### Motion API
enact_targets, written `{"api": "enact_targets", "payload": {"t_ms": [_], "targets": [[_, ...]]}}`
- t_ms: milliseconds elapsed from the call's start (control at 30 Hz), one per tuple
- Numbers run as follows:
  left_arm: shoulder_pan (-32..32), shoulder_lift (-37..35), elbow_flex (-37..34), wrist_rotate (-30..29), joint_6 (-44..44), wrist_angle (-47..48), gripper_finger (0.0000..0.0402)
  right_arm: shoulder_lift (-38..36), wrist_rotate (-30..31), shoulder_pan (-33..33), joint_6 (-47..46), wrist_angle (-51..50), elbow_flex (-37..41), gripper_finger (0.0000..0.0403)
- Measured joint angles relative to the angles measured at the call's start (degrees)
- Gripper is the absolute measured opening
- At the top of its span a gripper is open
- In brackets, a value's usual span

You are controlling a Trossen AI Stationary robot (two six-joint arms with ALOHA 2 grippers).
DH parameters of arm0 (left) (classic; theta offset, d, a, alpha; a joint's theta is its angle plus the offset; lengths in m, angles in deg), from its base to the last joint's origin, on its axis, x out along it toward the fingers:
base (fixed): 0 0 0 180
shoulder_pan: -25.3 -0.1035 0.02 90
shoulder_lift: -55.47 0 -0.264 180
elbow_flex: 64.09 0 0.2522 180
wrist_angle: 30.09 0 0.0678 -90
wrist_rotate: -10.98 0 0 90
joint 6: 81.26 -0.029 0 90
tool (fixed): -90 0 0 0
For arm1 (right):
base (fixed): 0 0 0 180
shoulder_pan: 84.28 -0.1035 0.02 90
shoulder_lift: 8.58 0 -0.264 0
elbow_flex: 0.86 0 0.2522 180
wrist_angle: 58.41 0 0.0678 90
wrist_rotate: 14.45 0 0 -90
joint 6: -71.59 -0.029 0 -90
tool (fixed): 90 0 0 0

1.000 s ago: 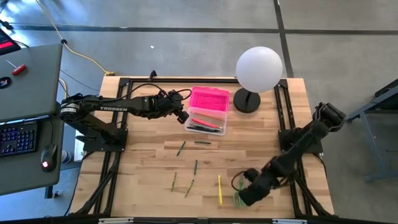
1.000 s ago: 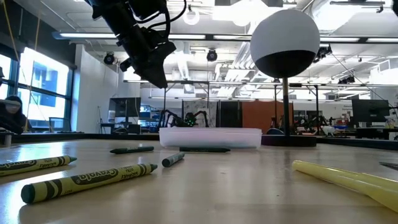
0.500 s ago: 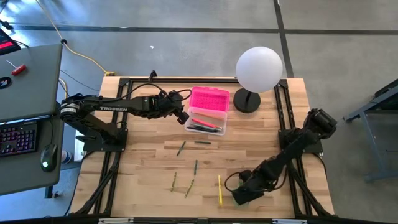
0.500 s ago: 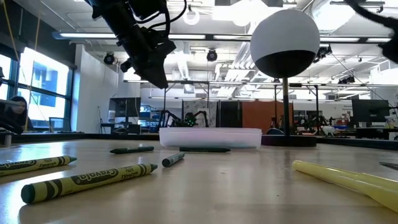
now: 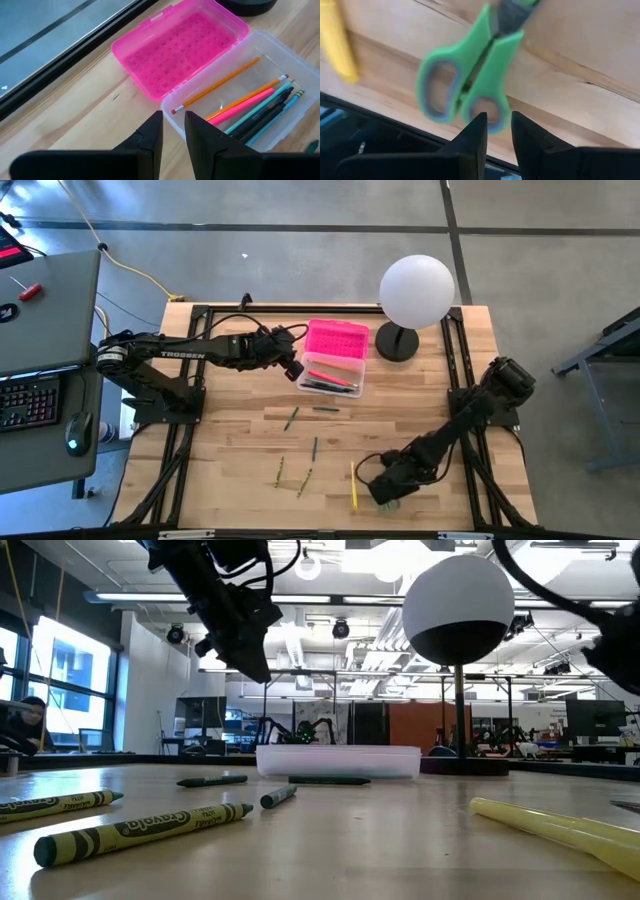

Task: Pick & place school supplies into a supply box
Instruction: Put the green scissors into the transparent supply box

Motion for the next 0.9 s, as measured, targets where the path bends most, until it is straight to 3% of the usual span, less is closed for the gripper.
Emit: {"api": "enact_targets", "payload": {"t_ms": [367, 533, 900], "targets": [[0.00, 0.00, 0.00, 0.69, -0.94, -0.04, 0.0113, 2.44, 0.54, -0.28, 0.52, 0.57, 0.00, 0.0067], [0.00, 0.00, 0.00, 0.69, -0.94, -0.08, 0.0113, 4.44, 0.52, -0.28, 6.84, 0.73, -0.26, 0.0067], [0.00, 0.00, 0.00, 0.30, -0.92, -0.14, 0.0113, 3.33, 9.23, 1.71, 19.48, -8.47, -0.31, 0.0036]]}}
